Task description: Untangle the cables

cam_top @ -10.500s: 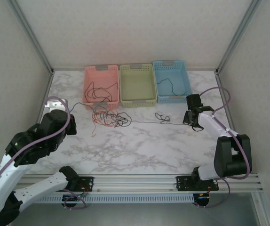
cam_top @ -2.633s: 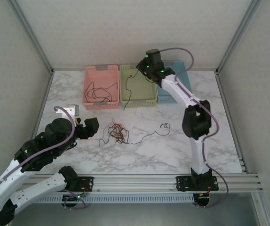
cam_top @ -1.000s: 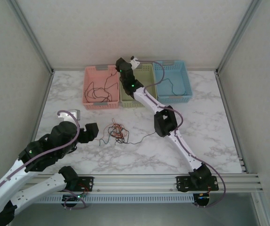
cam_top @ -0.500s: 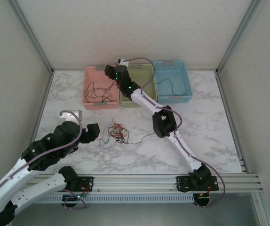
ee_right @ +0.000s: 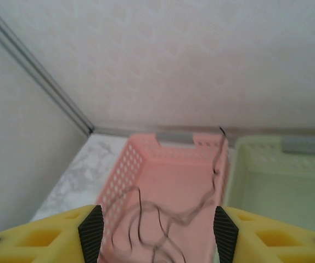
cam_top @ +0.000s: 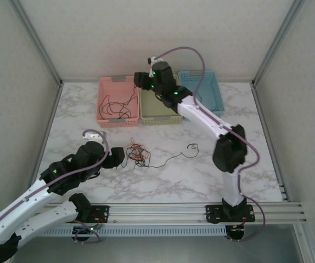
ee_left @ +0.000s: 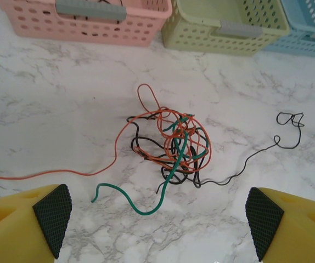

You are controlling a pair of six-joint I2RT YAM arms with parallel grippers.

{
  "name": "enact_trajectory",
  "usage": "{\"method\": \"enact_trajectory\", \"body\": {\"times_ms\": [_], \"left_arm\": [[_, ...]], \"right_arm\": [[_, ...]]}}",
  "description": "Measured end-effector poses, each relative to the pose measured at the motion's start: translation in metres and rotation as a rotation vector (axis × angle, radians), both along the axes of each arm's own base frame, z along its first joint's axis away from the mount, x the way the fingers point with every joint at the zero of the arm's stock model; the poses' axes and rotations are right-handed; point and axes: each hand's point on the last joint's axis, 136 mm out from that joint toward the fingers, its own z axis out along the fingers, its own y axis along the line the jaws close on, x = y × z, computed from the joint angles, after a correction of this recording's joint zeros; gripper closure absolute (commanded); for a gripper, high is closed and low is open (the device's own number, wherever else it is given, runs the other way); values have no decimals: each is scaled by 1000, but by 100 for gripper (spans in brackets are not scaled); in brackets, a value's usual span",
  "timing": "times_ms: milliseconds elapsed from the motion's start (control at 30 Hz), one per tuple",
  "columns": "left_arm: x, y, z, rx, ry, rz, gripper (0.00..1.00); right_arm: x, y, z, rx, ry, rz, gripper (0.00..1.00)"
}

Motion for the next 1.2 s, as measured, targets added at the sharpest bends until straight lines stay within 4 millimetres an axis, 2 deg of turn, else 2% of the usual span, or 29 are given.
{"method": "enact_trajectory", "body": {"times_ms": [33,100,200,367,433,500,667,767,867,1033,1200], "left_arm": [[1,-3,-5,1,11,-4,15],[3,-8,-15,3,29,-11,15],[7,-16,-36,5,63,-13,13],[19,-23,-80,5,169,12,15],[23,-29,-91,10,199,6,16],[26,-36,-98,9,217,-7,19],[30,-48,-116,26,260,-39,35],[30,-50,-121,37,269,-51,54],[30,-53,-120,28,268,-61,79],[29,-53,-117,28,261,-74,100],[25,-49,-93,3,219,-86,100]], "right_arm": [[-14,-11,-2,-17,13,5,43],[-41,-31,-20,-57,63,22,44],[-75,-53,-67,-127,173,57,49],[-126,-75,-164,-239,423,122,53],[-142,-83,-189,-258,492,131,53],[-155,-91,-205,-268,540,129,53],[-167,-93,-206,-224,559,138,56],[-166,-89,-201,-199,550,147,56],[-165,-88,-201,-192,545,147,56],[-168,-85,-199,-171,539,169,56],[-175,-81,-196,-152,539,214,54]]}}
